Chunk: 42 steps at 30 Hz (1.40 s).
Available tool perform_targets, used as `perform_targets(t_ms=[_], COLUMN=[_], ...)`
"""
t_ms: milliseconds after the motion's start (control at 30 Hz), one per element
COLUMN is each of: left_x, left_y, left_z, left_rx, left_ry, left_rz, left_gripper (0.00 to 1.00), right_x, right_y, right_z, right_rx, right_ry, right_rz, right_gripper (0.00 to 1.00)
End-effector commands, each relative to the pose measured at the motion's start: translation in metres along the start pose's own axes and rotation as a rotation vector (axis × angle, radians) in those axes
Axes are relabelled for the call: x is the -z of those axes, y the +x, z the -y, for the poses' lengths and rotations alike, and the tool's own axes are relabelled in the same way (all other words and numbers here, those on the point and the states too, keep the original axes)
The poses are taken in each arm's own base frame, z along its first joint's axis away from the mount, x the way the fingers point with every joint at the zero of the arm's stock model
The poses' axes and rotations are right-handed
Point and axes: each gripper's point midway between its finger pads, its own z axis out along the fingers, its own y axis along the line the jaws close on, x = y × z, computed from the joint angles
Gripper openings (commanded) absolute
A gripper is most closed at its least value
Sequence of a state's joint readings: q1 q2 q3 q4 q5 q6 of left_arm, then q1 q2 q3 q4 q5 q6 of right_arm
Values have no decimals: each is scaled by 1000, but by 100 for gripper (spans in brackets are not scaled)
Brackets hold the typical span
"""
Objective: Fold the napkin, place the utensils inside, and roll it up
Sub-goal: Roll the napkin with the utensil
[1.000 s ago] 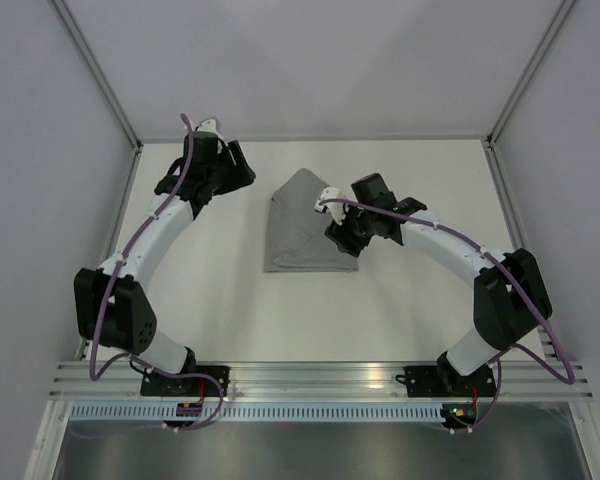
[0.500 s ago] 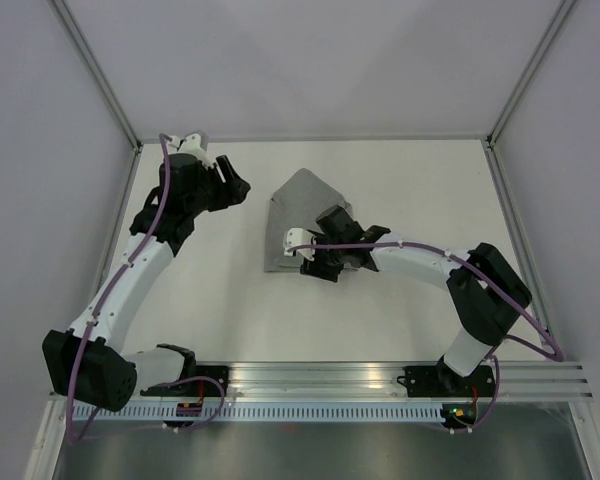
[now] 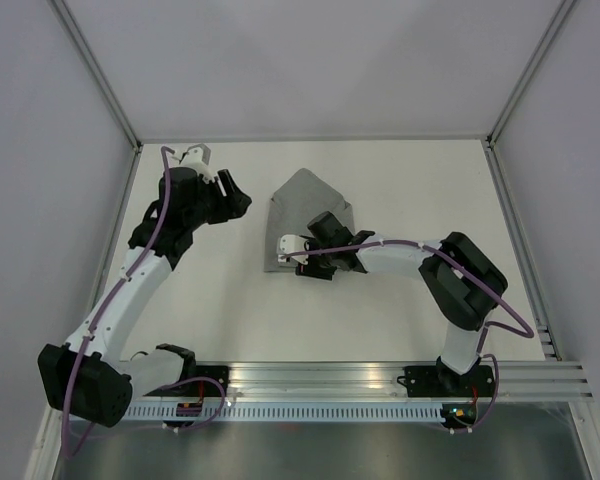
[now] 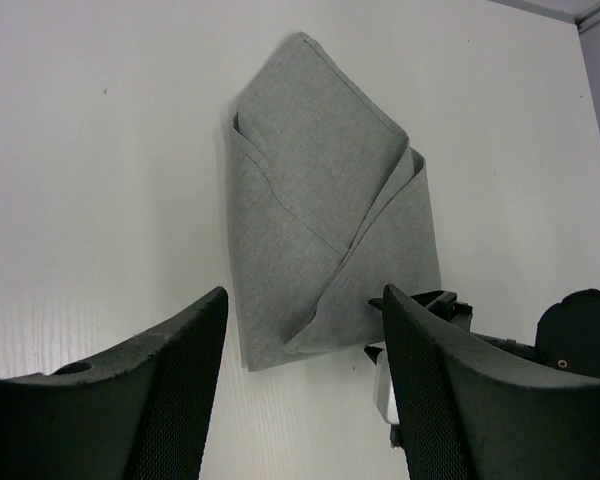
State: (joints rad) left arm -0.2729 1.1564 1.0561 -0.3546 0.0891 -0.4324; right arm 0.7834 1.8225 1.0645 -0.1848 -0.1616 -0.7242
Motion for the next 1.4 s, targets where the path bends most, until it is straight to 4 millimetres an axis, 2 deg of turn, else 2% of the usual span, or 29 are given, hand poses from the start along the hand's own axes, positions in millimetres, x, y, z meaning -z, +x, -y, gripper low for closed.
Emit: perform_targets(t_ms=[0,133,300,533,700,767,900,967,1067,1133,1167,1367], left_x=[6,9,16,32,43,48,60,69,81,89,95,120], left_y=[0,11,16,8,1,0,-10,-14,-23,-20,-27,-24], left_z=[11,10,23,38,50,58,76,88,105,109,118,141], left_rx=[-58,-72,-99,-137,-178,-197,-238,-261,-307,-344,-360,-496], left_ry=[59,70,136,200,243,272,319,358,417,454,490,608], left_rz=[23,10,8,65,106,131,209,263,345,364,412,498], left_gripper=[68,68,69,70,71,71,70,70,70,69,69,67], right_x=[-9,-12,-12,-16,-17,-17,-17,-16,-14,-12,-12,-8], right_y=[2,13,24,35,50,52,52,58,62,64,65,74], right_z=[1,-3,-13,-23,-32,-36,-40,-44,-44,-46,-46,-43], right_rx=[34,36,35,22,14,-2,-34,-59,-94,-123,-130,-188], right_ry=[1,-31,-89,-163,-206,-235,-297,-331,-375,-414,-426,-485], right_rz=[3,-19,-60,-123,-185,-195,-205,-220,-221,-223,-224,-230], right_gripper=[58,56,52,43,33,26,20,17,15,14,14,12])
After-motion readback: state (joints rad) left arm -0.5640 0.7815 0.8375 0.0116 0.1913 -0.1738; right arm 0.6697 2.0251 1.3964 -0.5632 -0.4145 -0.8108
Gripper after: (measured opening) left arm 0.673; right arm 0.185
